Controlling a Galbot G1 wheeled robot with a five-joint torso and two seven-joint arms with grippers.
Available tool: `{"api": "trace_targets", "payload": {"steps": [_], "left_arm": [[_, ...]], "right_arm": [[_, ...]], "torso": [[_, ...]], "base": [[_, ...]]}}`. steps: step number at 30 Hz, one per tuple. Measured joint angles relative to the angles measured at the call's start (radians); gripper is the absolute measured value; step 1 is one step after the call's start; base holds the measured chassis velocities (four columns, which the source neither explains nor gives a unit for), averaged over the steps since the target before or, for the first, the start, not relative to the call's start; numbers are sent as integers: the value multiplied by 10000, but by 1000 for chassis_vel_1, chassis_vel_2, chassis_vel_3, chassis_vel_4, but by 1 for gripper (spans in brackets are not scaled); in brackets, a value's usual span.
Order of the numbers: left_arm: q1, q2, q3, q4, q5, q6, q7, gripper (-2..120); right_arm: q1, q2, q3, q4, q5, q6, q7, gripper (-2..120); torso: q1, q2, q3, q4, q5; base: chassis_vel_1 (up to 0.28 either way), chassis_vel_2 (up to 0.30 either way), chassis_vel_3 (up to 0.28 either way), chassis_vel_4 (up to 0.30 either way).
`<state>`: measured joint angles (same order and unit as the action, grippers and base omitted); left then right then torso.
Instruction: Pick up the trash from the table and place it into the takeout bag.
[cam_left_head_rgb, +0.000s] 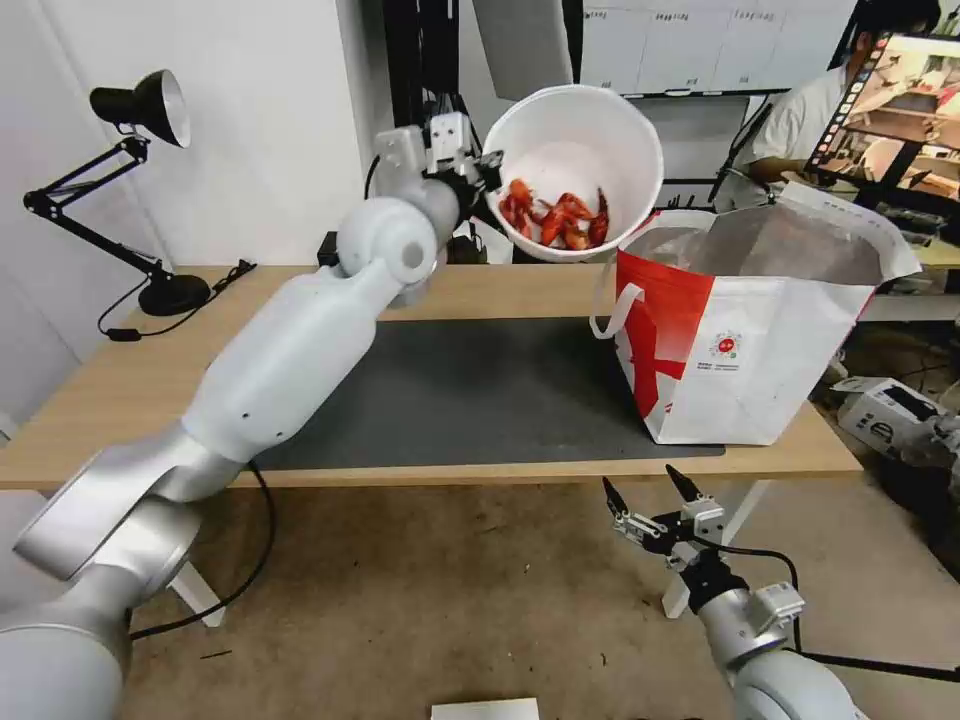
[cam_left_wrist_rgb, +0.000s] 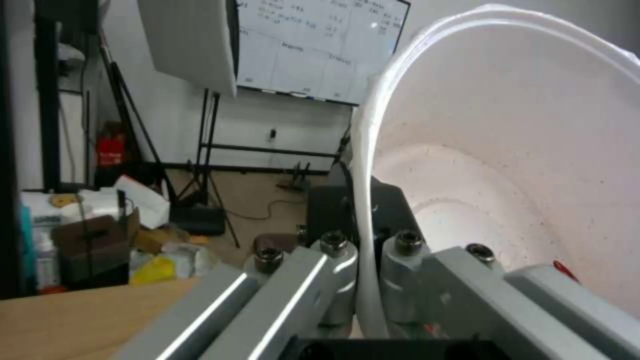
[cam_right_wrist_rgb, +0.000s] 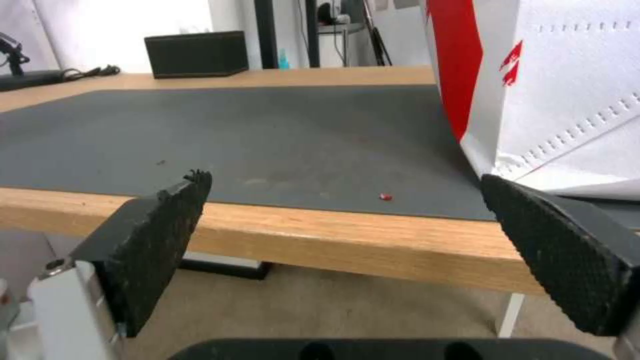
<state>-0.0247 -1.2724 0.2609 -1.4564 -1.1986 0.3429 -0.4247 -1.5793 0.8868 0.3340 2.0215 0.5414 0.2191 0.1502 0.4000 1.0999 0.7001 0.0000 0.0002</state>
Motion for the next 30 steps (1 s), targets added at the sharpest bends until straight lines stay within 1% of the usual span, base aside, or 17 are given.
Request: {"api": "trace_targets", "payload": {"steps": [1,2,5,6,9,10,13,16,19,20,21,23,24,25,27,28,30], "left_arm": [[-140,-387,0,265,66,3,-76,0],[-140,-387,0,265,66,3,-76,0],[-469,-1093,30,844,239,8,-129,0],[-469,-1093,30,844,239,8,-129,0],[-804,-1905,176,1606,418,-58,-199,0],[-804,-1905,176,1606,418,-58,-199,0],[-952,-2598,443,2266,562,-417,-242,0],[-969,-2746,574,2435,627,-563,-241,0],[-974,-2963,1025,2824,951,-1356,-46,0],[-974,-2963,1025,2824,951,-1356,-46,0],[-974,-2997,1121,2915,1132,-1638,26,0],[-942,-3040,1427,3194,1907,-2318,406,0],[-942,-3040,1427,3194,1907,-2318,406,0],[-937,-3022,1529,3252,2087,-2460,584,0],[-942,-2891,1911,3348,2424,-2746,1265,0],[-942,-2891,1911,3348,2424,-2746,1265,0],[-949,-2719,2267,3372,2527,-2894,1817,0]], "right_arm": [[0,0,0,0,0,0,0,100],[0,0,0,0,0,0,0,100],[0,0,0,0,0,0,0,100],[0,0,0,0,0,0,0,100],[0,0,0,0,0,0,0,100],[0,0,0,0,0,0,0,100],[0,0,0,0,0,0,0,100],[0,0,0,0,0,0,0,100],[0,0,0,0,0,0,0,100],[0,0,0,0,0,0,0,100],[1,0,0,0,1,0,0,100],[0,0,0,0,0,0,0,100],[0,0,0,0,0,0,0,100],[0,0,0,0,0,0,0,100],[0,0,0,0,0,0,0,100],[0,0,0,0,0,0,0,100],[0,0,0,0,0,0,0,100]], "torso": [[0,0,0,1,1],[0,0,0,1,1],[0,0,0,-2,1],[0,0,0,-2,1],[0,0,-1,1,1],[0,0,-1,1,1],[0,0,-2,-4,3],[0,0,-2,-5,3],[0,-1,-1,1,0],[0,-1,-1,1,0],[0,0,-1,1,0],[0,0,-2,-1,0],[0,0,-2,-1,0],[0,0,-1,-1,0],[0,0,-1,0,0],[0,0,-1,0,0],[0,0,-1,0,-1]], "base": [[0,0,0,0],[0,0,0,0],[0,0,0,0],[0,0,0,0],[0,0,0,0],[0,0,0,0],[0,0,0,0],[0,0,0,0],[0,0,0,0],[0,0,0,0],[0,0,0,0],[0,0,0,0],[0,0,0,0],[0,0,0,0],[0,0,0,0],[0,0,0,0],[0,0,0,0]]}}
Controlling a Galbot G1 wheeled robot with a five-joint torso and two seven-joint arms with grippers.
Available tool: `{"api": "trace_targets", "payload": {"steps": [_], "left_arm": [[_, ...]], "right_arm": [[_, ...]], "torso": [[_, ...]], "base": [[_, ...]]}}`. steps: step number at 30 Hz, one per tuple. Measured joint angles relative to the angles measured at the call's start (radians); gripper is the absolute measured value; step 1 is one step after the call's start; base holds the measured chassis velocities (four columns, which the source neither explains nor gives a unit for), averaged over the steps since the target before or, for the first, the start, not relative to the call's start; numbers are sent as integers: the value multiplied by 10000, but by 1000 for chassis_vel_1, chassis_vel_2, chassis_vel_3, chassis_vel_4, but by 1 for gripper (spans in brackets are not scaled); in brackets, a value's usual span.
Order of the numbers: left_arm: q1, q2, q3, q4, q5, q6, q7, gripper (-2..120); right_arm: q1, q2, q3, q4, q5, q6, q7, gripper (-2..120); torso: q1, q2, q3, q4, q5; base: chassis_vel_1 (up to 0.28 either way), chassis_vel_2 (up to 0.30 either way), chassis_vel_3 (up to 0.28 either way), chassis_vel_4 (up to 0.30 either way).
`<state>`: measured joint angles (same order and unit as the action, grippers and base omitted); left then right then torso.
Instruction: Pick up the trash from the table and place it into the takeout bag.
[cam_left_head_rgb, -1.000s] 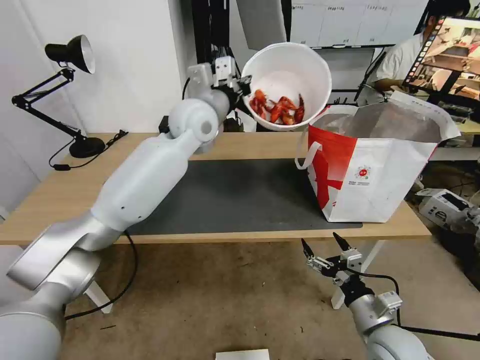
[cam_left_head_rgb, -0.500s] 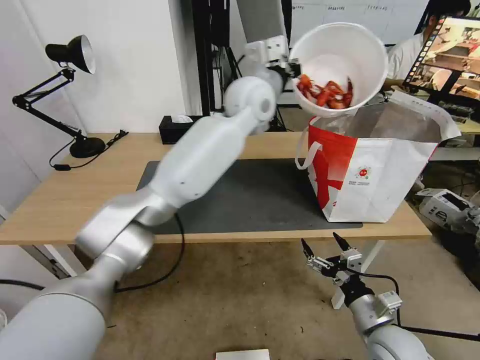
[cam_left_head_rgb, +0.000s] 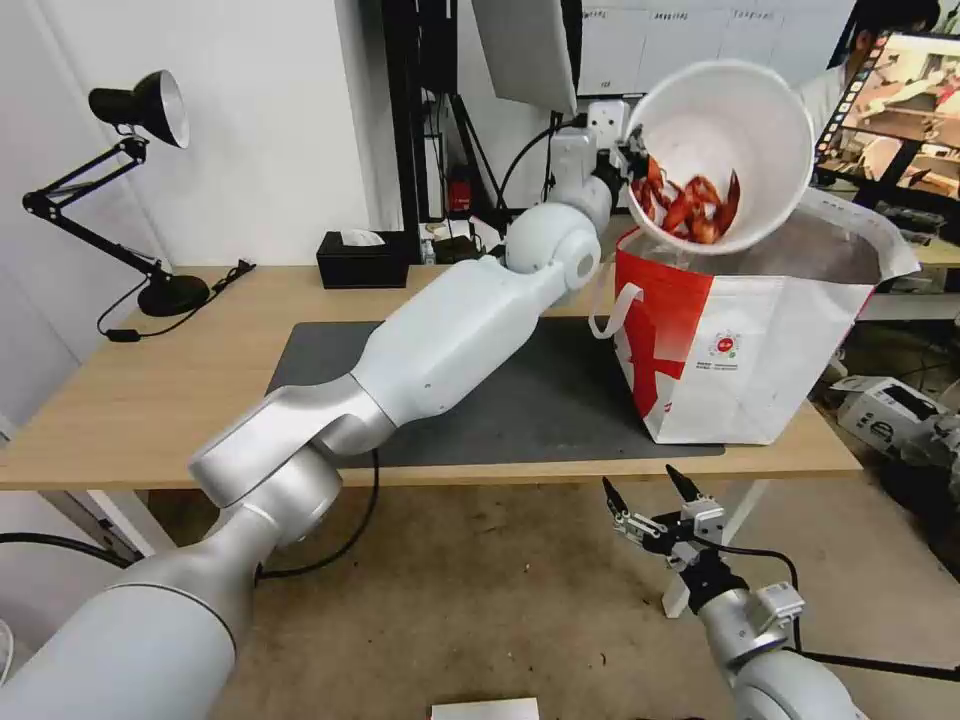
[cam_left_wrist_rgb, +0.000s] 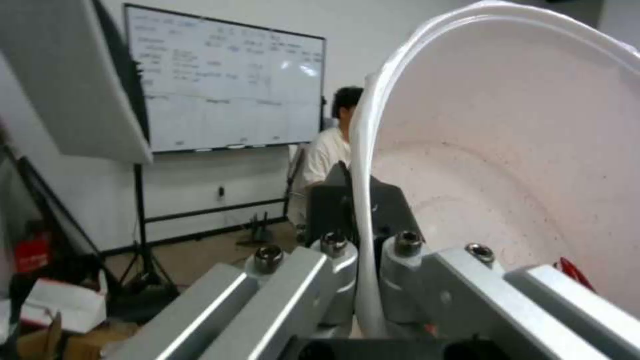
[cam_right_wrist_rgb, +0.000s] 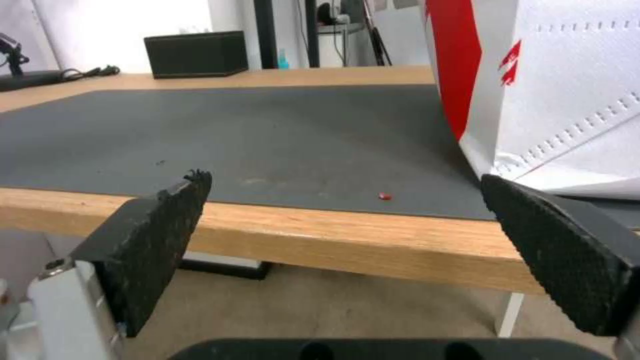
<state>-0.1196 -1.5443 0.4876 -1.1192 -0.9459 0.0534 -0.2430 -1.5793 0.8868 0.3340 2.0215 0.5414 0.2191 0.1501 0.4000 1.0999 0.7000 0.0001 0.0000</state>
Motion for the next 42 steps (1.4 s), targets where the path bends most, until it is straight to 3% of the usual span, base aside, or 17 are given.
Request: {"api": "trace_targets", "payload": {"steps": [4,11,24,42], "left_arm": [[19,135,355,91,411,-146,380,0],[104,-222,192,415,666,-178,411,0],[239,-336,422,376,757,-403,1377,1],[331,-453,580,357,428,-148,1438,66]], "right_arm": [[0,0,0,0,0,0,0,100],[0,0,0,0,0,0,0,100],[0,0,0,0,0,0,0,100],[0,0,0,0,0,0,0,100]], "torso": [[0,0,0,1,0],[0,0,0,-3,0],[0,0,0,-2,0],[0,0,0,-1,0]], "base": [[0,0,0,0],[0,0,0,0],[0,0,0,0],[0,0,0,0]]}}
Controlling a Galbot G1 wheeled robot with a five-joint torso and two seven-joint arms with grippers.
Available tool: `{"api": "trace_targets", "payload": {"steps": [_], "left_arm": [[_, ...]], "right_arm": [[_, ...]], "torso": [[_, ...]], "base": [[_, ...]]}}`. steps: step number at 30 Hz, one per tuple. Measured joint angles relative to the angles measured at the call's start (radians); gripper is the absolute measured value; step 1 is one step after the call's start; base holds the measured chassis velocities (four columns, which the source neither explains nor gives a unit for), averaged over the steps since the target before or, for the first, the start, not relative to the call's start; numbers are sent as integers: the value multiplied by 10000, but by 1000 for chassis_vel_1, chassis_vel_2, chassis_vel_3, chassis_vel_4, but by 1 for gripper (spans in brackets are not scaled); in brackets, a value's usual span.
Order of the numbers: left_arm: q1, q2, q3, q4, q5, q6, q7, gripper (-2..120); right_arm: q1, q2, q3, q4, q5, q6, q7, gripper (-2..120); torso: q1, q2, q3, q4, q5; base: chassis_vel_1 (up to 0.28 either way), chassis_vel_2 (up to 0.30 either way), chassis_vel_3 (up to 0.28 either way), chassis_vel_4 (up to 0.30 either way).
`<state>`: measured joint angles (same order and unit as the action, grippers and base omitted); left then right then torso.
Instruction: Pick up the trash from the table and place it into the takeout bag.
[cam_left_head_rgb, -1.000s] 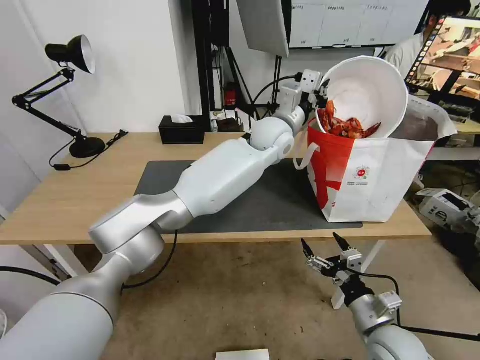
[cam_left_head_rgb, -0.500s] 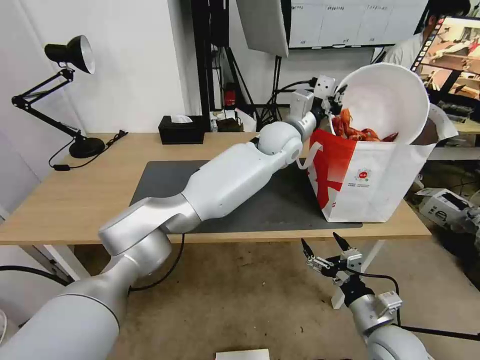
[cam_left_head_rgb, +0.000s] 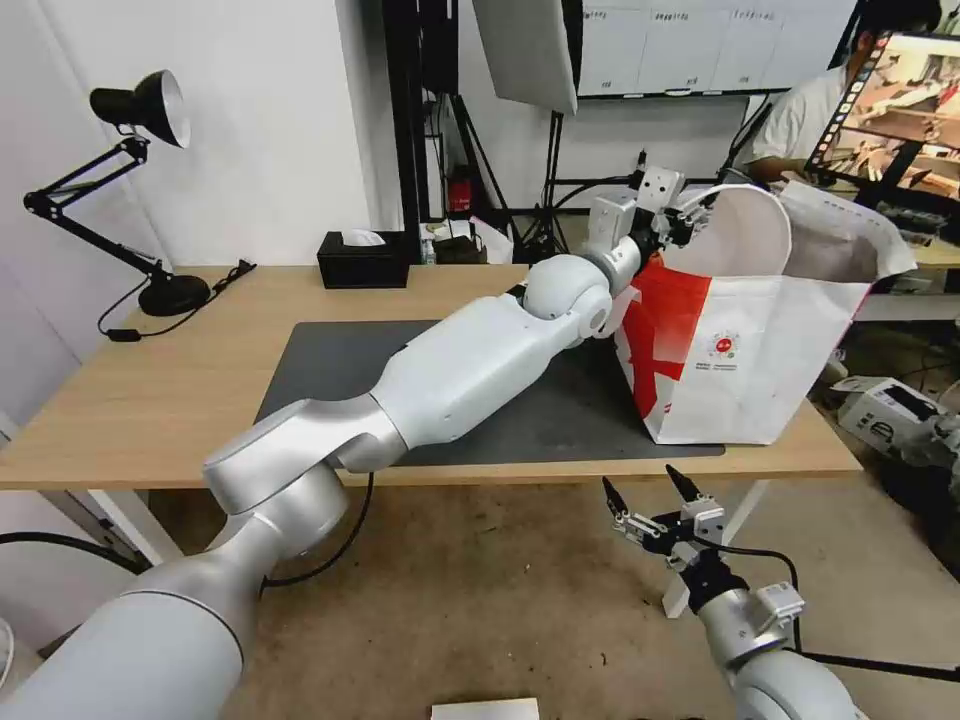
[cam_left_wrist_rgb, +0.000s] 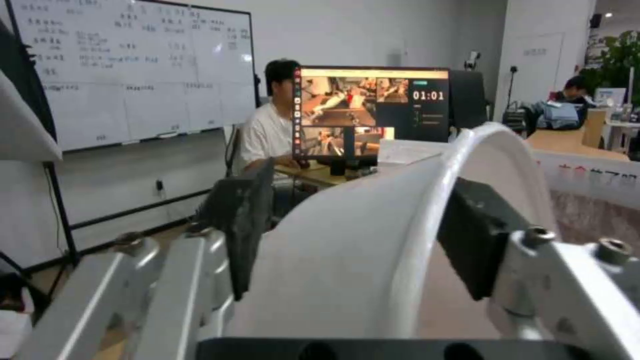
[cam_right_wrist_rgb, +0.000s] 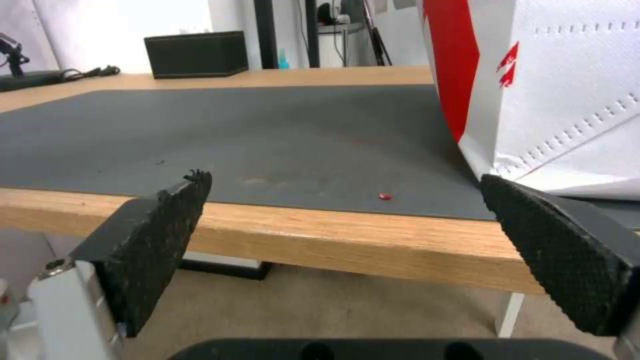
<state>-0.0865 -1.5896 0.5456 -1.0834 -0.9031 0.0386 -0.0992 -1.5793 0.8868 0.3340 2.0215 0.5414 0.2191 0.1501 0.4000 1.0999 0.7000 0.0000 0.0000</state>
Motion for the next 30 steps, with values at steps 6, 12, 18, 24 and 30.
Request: {"api": "trace_targets", "payload": {"steps": [6,12,18,24,30], "left_arm": [[-49,89,2,-143,-255,208,66,85],[-206,313,129,-421,-782,819,605,100],[-362,344,168,-431,-839,1193,895,100],[-521,334,175,-291,-846,1389,1027,100],[-528,398,168,-304,-871,1390,1028,100]], "right_arm": [[0,0,0,0,0,0,0,100],[0,0,0,0,0,0,0,100],[0,0,0,0,0,0,0,100],[0,0,0,0,0,0,0,100],[0,0,0,0,0,0,0,100]], "torso": [[0,0,0,1,-1],[-1,0,0,1,-1],[0,0,0,0,-1],[0,0,0,0,-1],[0,1,0,0,-1]], "base": [[0,0,0,0],[0,0,0,0],[0,0,0,0],[0,0,0,0],[0,0,0,0]]}}
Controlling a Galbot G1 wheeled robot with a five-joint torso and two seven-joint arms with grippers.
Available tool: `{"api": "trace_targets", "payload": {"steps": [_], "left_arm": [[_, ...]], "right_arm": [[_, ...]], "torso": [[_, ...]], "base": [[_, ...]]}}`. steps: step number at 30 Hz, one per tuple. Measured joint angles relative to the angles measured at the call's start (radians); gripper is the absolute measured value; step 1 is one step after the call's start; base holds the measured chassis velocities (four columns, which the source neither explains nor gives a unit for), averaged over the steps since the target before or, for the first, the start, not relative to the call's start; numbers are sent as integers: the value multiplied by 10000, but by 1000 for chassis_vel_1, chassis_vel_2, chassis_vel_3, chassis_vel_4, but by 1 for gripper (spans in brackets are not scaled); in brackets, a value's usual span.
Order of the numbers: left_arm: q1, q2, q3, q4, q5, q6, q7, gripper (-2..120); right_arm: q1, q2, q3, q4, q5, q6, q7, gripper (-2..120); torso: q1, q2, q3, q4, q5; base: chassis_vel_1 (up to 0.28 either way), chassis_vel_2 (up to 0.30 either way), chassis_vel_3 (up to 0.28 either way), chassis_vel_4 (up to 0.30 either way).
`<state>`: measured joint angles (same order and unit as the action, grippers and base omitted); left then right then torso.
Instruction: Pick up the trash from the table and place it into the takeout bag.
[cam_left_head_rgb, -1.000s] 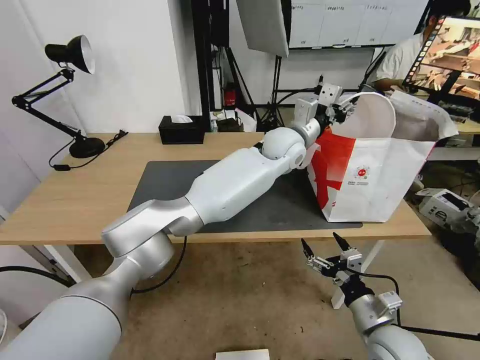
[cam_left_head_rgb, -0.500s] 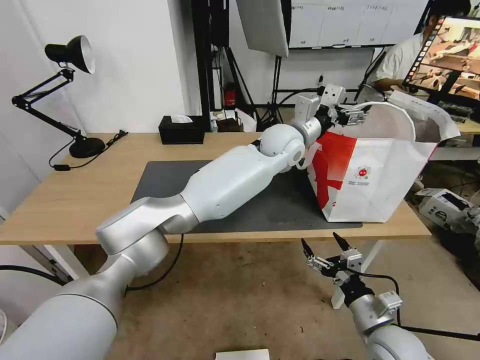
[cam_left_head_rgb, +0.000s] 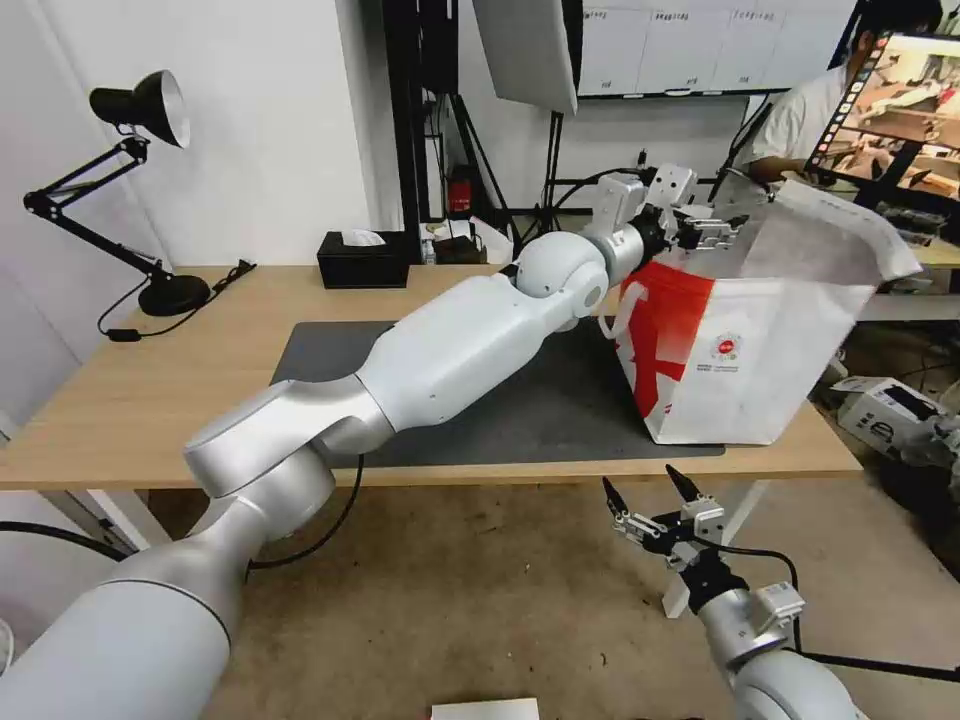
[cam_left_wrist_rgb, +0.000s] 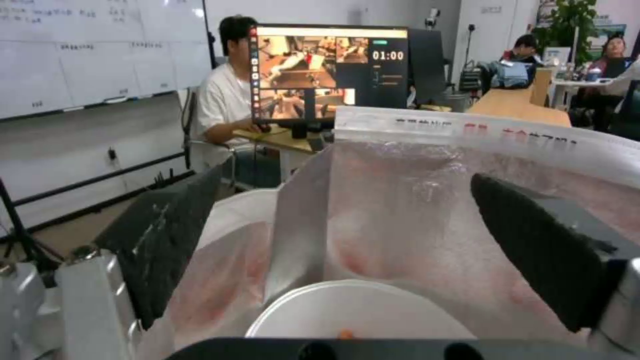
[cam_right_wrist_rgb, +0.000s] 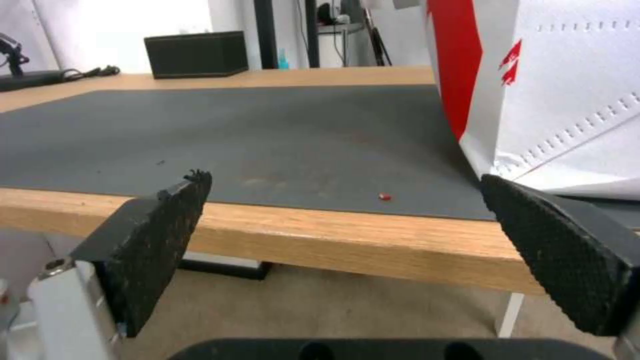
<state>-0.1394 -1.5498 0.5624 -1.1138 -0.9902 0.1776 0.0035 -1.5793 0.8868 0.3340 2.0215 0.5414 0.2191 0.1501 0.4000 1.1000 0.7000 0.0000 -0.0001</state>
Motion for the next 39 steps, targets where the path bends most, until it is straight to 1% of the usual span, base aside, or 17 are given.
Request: {"api": "trace_targets", "payload": {"steps": [8,11,14,15,18,19,21,22,25,26,29,30,32,33,35,36,39], "left_arm": [[121,304,-2,-260,-71,-6,-30,100],[197,606,-2,-504,-137,-7,-48,100],[361,1203,-7,-1017,-238,-7,-87,100],[361,1203,-7,-1017,-238,-7,-87,100],[675,1936,-135,-1770,-289,-13,-445,100],[675,1936,-135,-1770,-289,-13,-445,100],[992,2543,-224,-2447,-302,-28,-779,100],[992,2543,-224,-2447,-302,-28,-779,100],[1758,3749,-523,-3726,-361,-31,-914,100],[1758,3749,-523,-3726,-361,-31,-914,100],[2706,4767,-1085,-4743,-417,-30,-923,100],[2706,4767,-1085,-4743,-417,-30,-923,100],[3350,5381,-1605,-5313,-406,62,-909,100],[3350,5381,-1605,-5313,-406,62,-909,100],[3990,5916,-2191,-5815,-354,174,-897,100],[3990,5916,-2191,-5815,-354,174,-897,100],[5074,6650,-3047,-6467,-107,228,-767,100]], "right_arm": [[0,0,0,0,0,0,0,100],[0,0,0,0,0,0,0,100],[0,0,0,0,0,0,0,100],[0,0,0,0,0,0,0,100],[0,0,0,0,0,0,0,100],[0,0,0,0,0,0,0,100],[0,0,0,0,1,0,0,100],[0,0,0,0,1,0,0,100],[0,0,0,0,0,0,0,100],[0,0,0,0,0,0,0,100],[0,0,0,0,1,0,0,100],[0,0,0,0,1,0,0,100],[0,0,0,0,0,0,0,100],[0,0,0,0,0,0,0,100],[0,0,1,0,0,0,1,100],[0,0,1,0,0,0,1,100],[0,-1,0,0,0,0,-1,100]], "torso": [[0,0,0,-1,0],[0,0,0,-1,0],[0,0,0,0,-1],[0,0,0,0,-1],[0,0,0,0,-2],[0,0,0,0,-2],[1,0,0,-1,-2],[1,0,0,-1,-2],[0,0,0,2,-2],[0,0,0,2,-2],[0,0,0,3,-4],[0,0,0,3,-4],[0,0,0,0,-3],[0,0,0,0,-3],[0,-1,0,0,-3],[0,-1,0,0,-3],[-1,0,-1,1,-4]], "base": [[0,0,0,0],[0,0,0,0],[0,0,0,0],[0,0,0,0],[0,0,0,0],[0,0,0,0],[0,0,0,0],[0,0,0,0],[0,0,0,0],[0,0,0,0],[0,0,0,0],[0,0,0,0],[0,0,0,0],[0,0,0,0],[0,0,0,0],[0,0,0,0],[0,0,0,0]]}}
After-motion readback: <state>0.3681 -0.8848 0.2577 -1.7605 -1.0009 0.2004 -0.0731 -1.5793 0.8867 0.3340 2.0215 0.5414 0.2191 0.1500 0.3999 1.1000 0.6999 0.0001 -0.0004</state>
